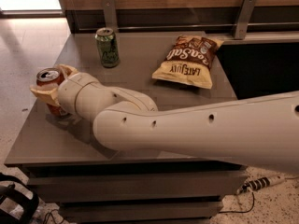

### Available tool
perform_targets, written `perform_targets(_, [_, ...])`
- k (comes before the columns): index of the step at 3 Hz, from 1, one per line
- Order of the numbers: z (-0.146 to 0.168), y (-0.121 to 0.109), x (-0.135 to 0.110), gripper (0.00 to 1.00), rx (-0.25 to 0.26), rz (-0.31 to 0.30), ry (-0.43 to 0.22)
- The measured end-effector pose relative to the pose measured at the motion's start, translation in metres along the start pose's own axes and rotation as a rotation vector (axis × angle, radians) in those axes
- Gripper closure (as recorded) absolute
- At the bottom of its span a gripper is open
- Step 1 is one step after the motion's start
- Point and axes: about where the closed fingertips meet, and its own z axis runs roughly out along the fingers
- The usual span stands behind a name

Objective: Place coke can upright

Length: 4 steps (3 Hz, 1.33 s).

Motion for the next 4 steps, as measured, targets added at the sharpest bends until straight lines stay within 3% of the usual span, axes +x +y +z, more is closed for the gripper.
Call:
perform_targets(3, [-0.0010, 0.0025, -0.0080, 0.14, -0.002, -0.008, -0.011])
perform_targets(4, [-0.0014, 0.0034, -0.0106, 0.00, -0.003, -0.011, -0.014])
